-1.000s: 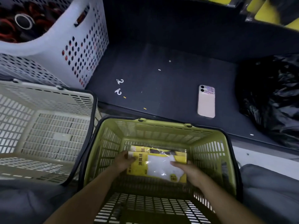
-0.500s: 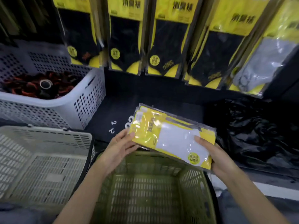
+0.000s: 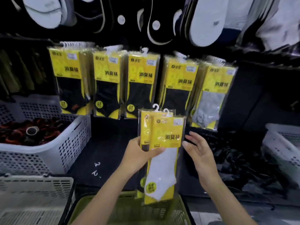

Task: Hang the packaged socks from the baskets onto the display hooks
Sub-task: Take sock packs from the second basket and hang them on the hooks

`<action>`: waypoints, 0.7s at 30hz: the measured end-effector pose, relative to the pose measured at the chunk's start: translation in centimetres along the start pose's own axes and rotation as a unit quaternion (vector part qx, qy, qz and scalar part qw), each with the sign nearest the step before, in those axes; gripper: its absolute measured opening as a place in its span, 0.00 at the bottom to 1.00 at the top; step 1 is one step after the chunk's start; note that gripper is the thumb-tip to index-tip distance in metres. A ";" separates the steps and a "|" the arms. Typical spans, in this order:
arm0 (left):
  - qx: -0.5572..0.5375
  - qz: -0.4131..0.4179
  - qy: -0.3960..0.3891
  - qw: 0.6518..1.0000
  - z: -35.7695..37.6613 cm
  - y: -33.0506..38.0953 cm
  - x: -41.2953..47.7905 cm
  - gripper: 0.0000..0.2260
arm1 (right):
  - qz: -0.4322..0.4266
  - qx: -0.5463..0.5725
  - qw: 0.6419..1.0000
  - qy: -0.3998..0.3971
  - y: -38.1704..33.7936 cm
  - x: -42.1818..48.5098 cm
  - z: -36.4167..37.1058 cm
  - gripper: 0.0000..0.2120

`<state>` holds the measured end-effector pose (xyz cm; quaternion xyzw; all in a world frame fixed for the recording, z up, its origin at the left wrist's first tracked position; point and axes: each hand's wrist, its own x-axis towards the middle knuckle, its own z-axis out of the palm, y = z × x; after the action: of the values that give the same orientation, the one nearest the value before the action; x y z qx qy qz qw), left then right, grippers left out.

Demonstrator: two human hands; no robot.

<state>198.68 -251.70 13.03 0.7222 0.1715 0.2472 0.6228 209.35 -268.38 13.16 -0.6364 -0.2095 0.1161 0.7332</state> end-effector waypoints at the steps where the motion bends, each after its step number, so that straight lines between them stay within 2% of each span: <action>1: -0.005 0.004 -0.009 1.000 0.4 0.6 0.3 0.14 | -0.022 0.004 1.000 0.004 -0.7 0.4 0.1 0.18; 4: -0.026 0.025 -0.039 0.999 1.8 2.2 1.0 0.16 | -0.055 0.023 0.998 0.017 -2.6 1.6 0.2 0.12; 7: -0.033 0.067 -0.070 0.995 3.0 3.3 1.7 0.14 | -0.074 0.018 0.997 0.012 -3.8 2.4 -0.4 0.12; 12: 0.011 0.135 -0.100 0.986 4.7 5.2 3.2 0.12 | -0.102 0.012 0.994 0.046 -5.1 3.5 -2.3 0.07; 17: 0.033 0.154 -0.028 0.987 4.9 6.8 5.6 0.12 | -0.075 0.034 0.994 0.067 -7.1 5.1 -5.2 0.13; 21: 0.039 0.171 0.025 0.984 4.1 8.5 7.4 0.11 | -0.096 0.043 0.986 0.128 -9.3 7.8 -8.6 0.06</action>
<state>206.60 -252.31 22.01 0.7581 0.0706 0.3612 0.5384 219.27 -274.06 22.66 -0.5907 -0.1688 -0.0278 0.7886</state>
